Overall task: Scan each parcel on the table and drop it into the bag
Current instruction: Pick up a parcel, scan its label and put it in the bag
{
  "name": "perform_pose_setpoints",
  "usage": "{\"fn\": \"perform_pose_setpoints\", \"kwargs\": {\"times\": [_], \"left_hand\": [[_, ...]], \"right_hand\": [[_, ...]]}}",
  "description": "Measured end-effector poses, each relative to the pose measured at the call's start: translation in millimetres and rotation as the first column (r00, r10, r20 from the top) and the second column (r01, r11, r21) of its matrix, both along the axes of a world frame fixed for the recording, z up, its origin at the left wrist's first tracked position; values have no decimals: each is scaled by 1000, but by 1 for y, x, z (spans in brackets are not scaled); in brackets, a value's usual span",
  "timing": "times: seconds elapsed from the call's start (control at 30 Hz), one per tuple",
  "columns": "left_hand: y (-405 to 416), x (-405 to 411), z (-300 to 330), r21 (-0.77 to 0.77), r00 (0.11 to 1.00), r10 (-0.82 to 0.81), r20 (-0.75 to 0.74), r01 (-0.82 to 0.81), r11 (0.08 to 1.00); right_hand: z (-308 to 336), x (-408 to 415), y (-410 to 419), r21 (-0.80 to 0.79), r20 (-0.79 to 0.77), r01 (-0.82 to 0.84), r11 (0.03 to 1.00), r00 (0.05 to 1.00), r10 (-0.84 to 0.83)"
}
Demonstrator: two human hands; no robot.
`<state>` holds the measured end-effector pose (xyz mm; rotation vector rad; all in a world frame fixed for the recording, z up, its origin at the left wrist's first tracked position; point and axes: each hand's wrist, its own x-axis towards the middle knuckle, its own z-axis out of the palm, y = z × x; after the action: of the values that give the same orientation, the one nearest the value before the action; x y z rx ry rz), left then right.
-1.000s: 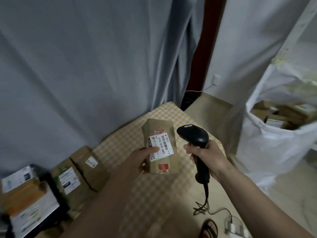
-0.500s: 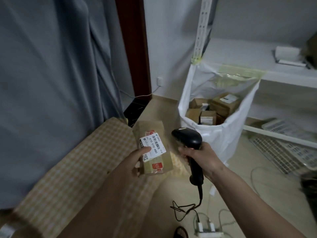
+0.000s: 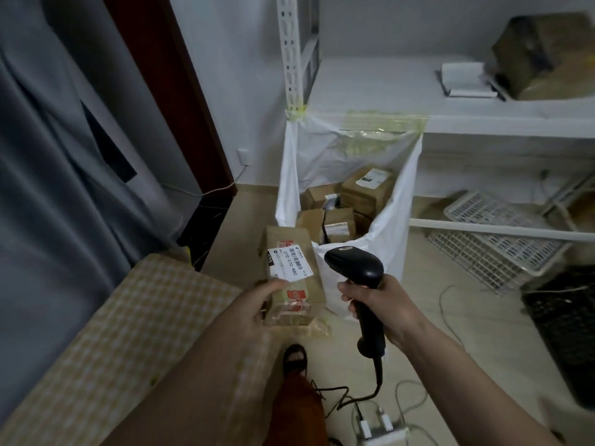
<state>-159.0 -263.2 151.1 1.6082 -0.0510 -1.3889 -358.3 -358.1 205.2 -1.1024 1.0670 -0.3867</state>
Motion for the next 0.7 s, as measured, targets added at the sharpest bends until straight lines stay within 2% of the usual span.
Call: {"fn": "perform_pose_setpoints", "kwargs": {"times": [0.17,0.4,0.6,0.7], "left_hand": [[-82,16,-9,33,996,-49,-73,51,998],[-221,89,-25,-37,986,15,-164,-21,999],[-339,147,-42,-71,933,59,-354,-89,993],[-380,162,-52,-65,916,120,-382,-156,986]], "right_hand": [[-12,-1,-50,-16,-49,112,994,992,-112],[-25,52,-145,-25,-117,160,987,980,-162],[-42,107,-218,19,-130,183,983,975,-179],[-53,126,-242,41,-125,188,981,975,-181]]}}
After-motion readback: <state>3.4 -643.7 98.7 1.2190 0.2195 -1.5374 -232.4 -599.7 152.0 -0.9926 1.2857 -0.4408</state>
